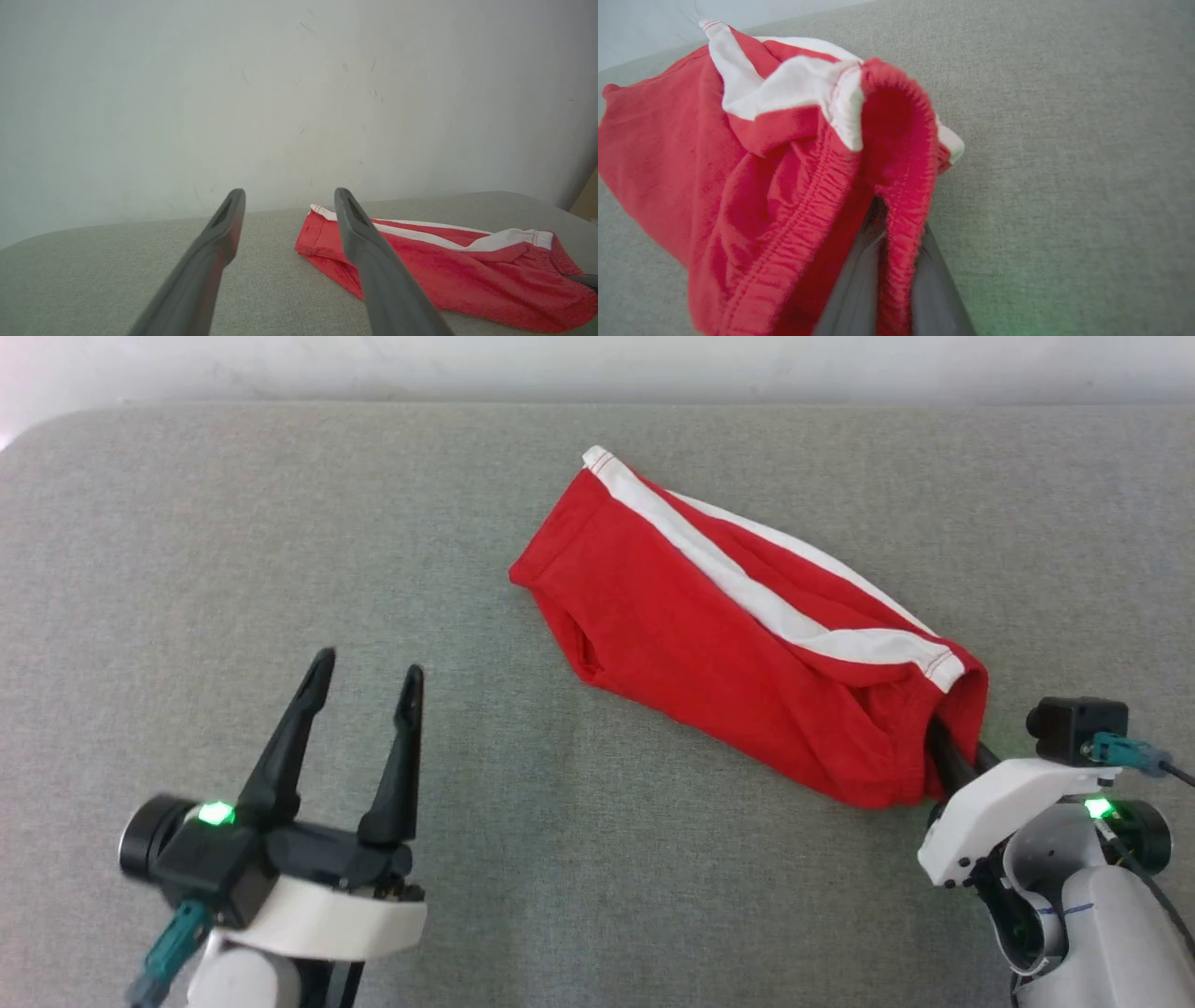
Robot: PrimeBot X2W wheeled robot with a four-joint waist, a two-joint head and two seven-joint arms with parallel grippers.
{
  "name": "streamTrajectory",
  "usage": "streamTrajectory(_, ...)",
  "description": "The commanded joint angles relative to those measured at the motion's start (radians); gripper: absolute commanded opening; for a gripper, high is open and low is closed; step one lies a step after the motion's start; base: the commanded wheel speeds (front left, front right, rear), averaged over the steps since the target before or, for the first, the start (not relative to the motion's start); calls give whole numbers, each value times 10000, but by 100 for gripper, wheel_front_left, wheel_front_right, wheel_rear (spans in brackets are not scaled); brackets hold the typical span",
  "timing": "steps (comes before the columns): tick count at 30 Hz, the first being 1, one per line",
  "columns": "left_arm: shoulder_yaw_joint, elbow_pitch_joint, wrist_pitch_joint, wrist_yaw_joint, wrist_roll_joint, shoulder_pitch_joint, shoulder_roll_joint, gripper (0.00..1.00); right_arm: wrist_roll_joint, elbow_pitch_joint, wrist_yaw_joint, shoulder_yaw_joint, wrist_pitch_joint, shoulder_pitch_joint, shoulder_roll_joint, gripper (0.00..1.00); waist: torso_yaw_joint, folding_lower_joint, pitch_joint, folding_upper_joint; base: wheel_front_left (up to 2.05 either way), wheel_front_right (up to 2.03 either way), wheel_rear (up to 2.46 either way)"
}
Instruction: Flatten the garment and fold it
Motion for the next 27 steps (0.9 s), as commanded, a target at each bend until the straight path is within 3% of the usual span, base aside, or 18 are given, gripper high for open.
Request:
streamTrajectory(1,-71,99,24,-175,-21,-354,126,100,-14,-125,-11,-53,-56,42,10,0,-56,0,6,0,0,0,0)
streamTrajectory(6,-556,426,1392,-602,-633,-1635,784,100,-108,-694,-11,-27,79,62,10,0,-207,0,299,0,0,0,0)
streamTrajectory(14,-1707,2023,5616,-757,-3548,-4868,1896,100,-157,-1245,-11,353,208,-233,11,0,-497,0,912,0,0,0,0)
streamTrajectory(20,-2193,3701,8248,-760,-5094,-6554,2253,100,-7,-1212,-11,832,104,-478,11,0,-871,0,1219,0,0,0,0)
streamTrajectory(27,-2309,4793,9071,-608,-5085,-7197,2542,100,143,-1171,-11,1225,-85,-730,11,0,-1390,0,1571,0,0,0,0)
